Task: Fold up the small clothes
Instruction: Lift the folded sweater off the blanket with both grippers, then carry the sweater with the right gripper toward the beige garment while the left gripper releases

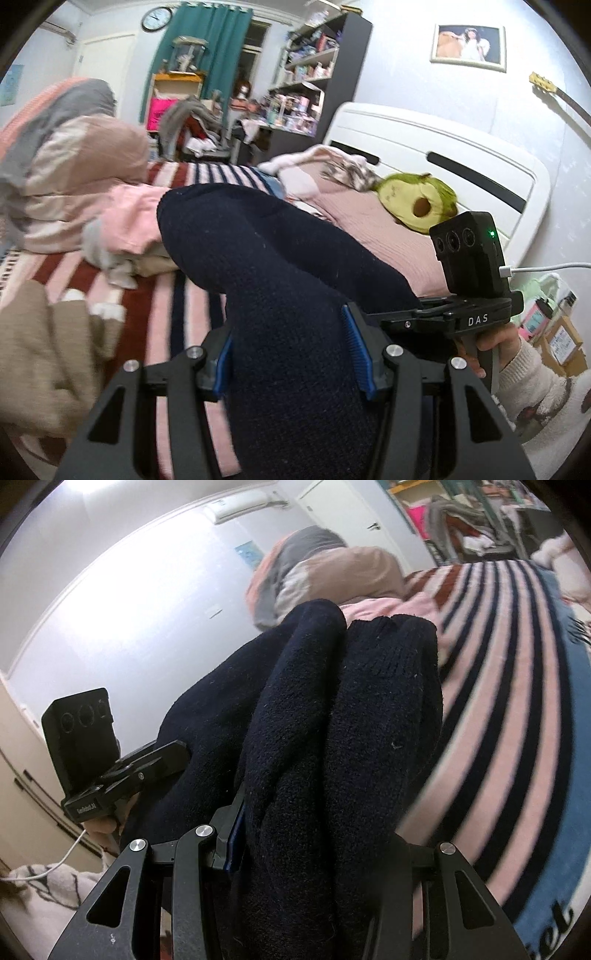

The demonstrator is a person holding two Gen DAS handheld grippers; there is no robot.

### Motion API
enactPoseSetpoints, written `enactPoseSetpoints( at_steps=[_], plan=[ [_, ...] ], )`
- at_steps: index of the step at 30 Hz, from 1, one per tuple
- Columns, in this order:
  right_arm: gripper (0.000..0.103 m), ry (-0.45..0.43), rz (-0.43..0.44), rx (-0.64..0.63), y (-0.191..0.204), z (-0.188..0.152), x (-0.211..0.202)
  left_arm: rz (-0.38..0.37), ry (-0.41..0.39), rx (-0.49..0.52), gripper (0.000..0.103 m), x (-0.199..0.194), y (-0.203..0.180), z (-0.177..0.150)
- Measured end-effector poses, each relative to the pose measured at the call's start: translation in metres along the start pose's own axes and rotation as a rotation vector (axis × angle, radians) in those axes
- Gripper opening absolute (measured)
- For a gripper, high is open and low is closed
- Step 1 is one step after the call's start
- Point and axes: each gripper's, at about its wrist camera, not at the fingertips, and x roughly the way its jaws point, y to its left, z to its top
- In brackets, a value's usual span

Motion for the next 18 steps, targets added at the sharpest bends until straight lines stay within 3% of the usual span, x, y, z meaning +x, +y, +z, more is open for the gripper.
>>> enactPoseSetpoints(
  at_steps=[18],
  plan=[
    [0.036,0.176,0.146,-0.118,0.078,0.072,0.185,0.256,-0.064,-0.091,0.048,-0.095,0.181,0.000]
  ],
)
